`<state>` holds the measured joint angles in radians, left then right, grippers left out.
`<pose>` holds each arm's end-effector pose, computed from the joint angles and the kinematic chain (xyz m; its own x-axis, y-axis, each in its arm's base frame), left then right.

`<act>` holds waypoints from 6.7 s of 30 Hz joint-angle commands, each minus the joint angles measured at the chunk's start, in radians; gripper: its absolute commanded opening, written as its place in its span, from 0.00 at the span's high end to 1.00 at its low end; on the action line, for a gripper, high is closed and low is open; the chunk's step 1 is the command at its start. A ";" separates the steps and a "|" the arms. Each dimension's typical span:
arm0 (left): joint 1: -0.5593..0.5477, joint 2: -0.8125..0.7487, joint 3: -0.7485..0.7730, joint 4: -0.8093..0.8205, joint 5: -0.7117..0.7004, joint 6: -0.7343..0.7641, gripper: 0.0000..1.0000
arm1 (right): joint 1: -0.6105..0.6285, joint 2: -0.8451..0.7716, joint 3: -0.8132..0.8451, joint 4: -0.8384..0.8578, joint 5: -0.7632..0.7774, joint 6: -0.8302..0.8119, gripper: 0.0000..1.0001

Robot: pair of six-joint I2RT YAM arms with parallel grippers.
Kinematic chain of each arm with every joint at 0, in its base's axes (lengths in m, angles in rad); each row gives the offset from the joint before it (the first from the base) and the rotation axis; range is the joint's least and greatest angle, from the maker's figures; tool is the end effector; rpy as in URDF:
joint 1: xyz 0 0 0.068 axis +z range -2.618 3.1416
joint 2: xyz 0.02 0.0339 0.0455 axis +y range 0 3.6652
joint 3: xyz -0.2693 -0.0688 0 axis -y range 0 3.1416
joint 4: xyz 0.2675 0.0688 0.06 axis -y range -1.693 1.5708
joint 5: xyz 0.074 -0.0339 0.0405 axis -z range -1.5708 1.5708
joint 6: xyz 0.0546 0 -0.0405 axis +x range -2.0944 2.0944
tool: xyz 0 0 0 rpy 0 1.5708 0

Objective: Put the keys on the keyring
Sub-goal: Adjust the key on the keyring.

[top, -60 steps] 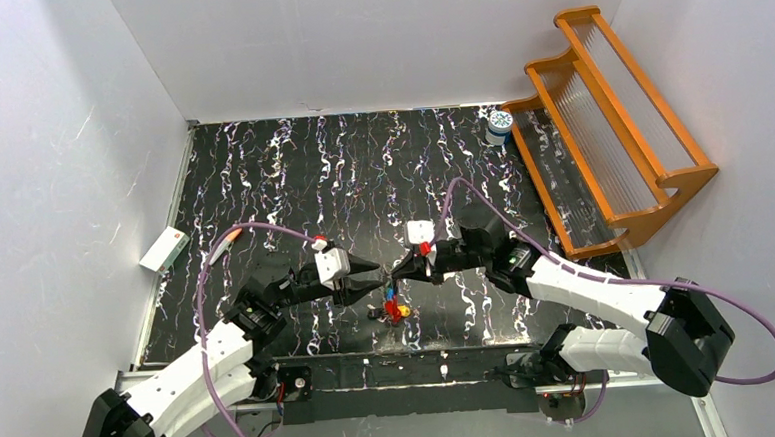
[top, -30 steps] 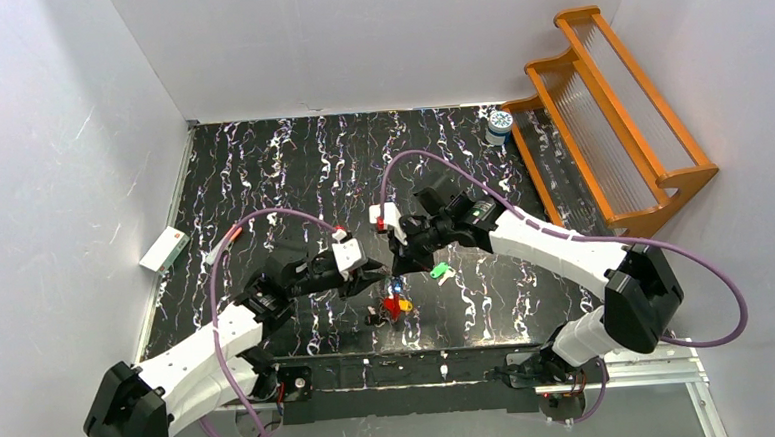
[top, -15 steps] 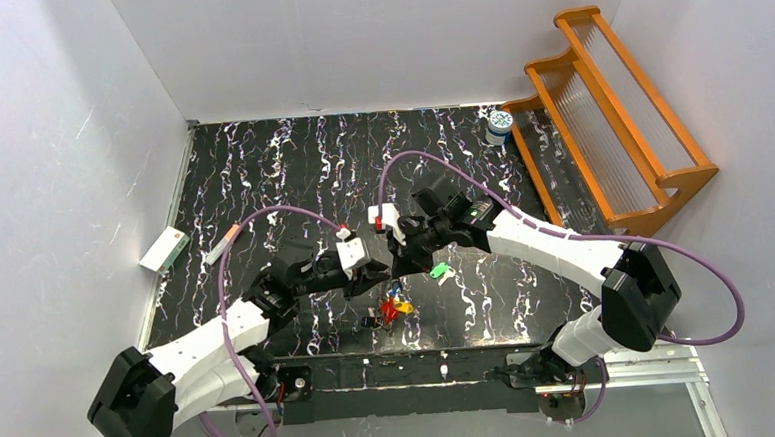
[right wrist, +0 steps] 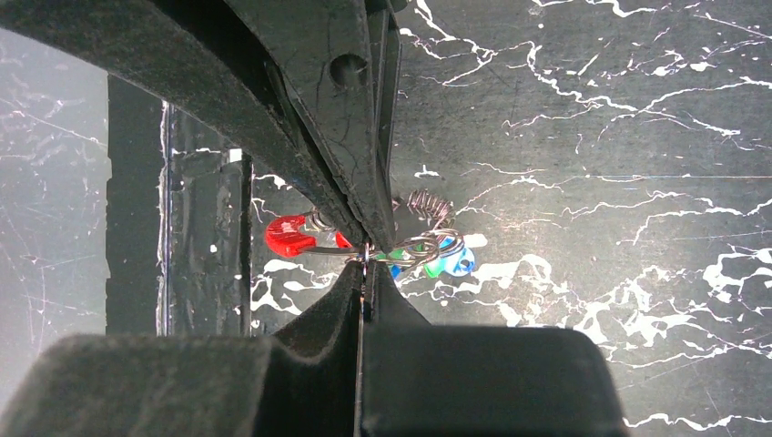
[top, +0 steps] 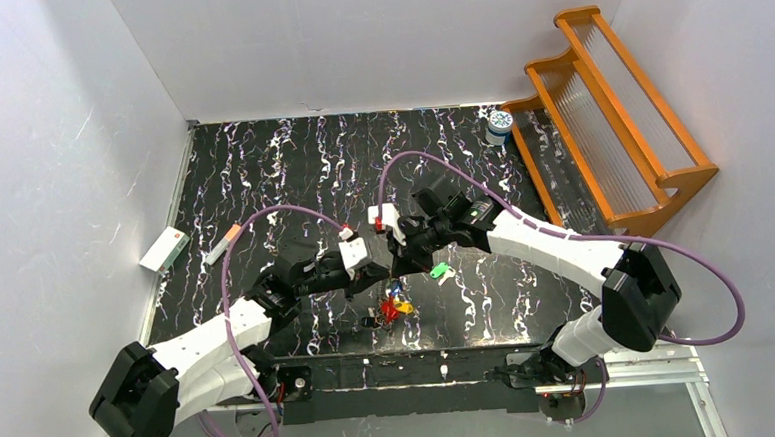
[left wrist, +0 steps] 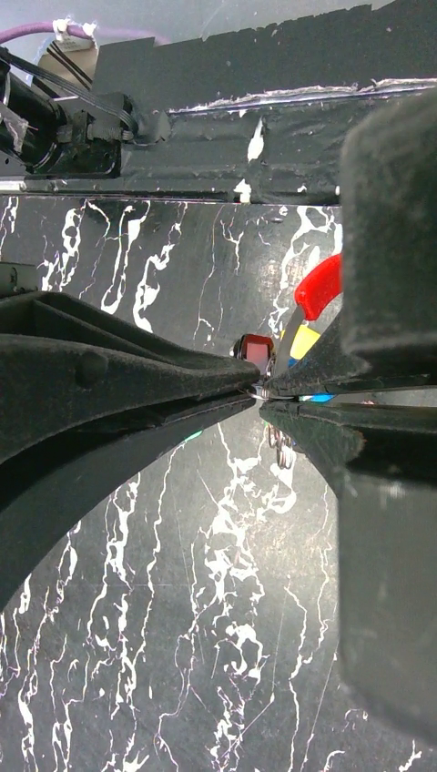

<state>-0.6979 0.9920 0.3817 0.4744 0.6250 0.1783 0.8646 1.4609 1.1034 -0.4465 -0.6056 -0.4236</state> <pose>0.1660 -0.1809 0.2188 0.0690 0.1298 -0.9891 0.9684 0.2294 0.0977 0.1999 0.2823 0.2582 -0.0635 -0.5953 -0.8010 -0.9960 -0.0128 0.0885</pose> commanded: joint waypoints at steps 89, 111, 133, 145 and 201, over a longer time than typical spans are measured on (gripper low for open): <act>-0.008 -0.232 -0.111 0.140 -0.109 -0.064 0.55 | -0.107 -0.175 -0.142 0.152 -0.115 -0.045 0.99; -0.023 -0.082 -0.059 0.113 0.024 -0.051 0.67 | -0.012 -0.046 -0.011 -0.040 -0.057 -0.071 0.99; -0.045 -0.032 -0.050 0.167 0.023 -0.066 1.00 | 0.006 -0.037 -0.008 -0.026 -0.037 -0.073 0.99; -0.045 -0.080 -0.119 0.285 -0.069 -0.148 1.00 | -0.020 -0.180 -0.194 0.278 -0.056 0.037 0.40; -0.046 -0.207 -0.249 0.541 -0.130 -0.198 0.55 | -0.089 -0.271 -0.305 0.494 -0.216 0.081 0.99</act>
<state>-0.7399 0.8249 0.1516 0.9943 0.5571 -0.0322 0.7792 1.2022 0.7067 0.1711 -0.8639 -0.2726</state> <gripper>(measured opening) 0.407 0.032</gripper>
